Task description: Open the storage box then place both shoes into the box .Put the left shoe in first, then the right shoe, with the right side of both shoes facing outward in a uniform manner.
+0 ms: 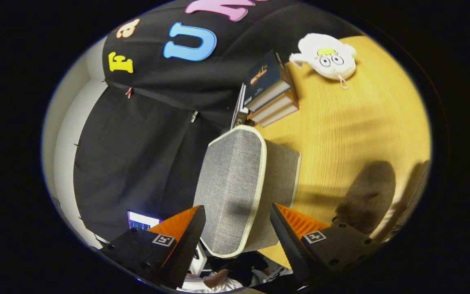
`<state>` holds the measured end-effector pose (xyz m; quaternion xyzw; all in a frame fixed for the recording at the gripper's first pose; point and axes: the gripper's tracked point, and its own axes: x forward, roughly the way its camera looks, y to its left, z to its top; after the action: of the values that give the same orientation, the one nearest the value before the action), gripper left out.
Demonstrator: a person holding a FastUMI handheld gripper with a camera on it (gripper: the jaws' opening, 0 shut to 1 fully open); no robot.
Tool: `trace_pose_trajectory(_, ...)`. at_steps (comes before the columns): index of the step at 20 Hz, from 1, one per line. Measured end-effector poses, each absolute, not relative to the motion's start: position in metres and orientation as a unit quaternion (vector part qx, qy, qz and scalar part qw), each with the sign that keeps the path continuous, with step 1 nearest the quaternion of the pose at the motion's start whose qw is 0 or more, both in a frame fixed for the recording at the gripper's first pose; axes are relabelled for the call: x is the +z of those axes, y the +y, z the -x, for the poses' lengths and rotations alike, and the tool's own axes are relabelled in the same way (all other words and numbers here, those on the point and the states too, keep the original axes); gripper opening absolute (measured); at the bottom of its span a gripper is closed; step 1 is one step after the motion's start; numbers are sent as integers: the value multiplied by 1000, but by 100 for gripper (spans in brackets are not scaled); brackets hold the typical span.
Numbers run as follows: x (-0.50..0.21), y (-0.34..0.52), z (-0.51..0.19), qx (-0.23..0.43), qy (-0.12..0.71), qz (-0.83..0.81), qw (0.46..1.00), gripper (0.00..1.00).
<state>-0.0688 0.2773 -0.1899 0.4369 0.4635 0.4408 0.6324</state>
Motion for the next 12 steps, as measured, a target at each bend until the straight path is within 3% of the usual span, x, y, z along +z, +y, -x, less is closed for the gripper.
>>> trace_pose_trajectory(9, -197, 309, 87, 454, 506, -529, 508, 96)
trace_pose_trajectory(11, -187, 312, 85, 451, 501, -555, 488, 87)
trace_pose_trajectory(12, -186, 311, 87, 451, 499, -559, 485, 75)
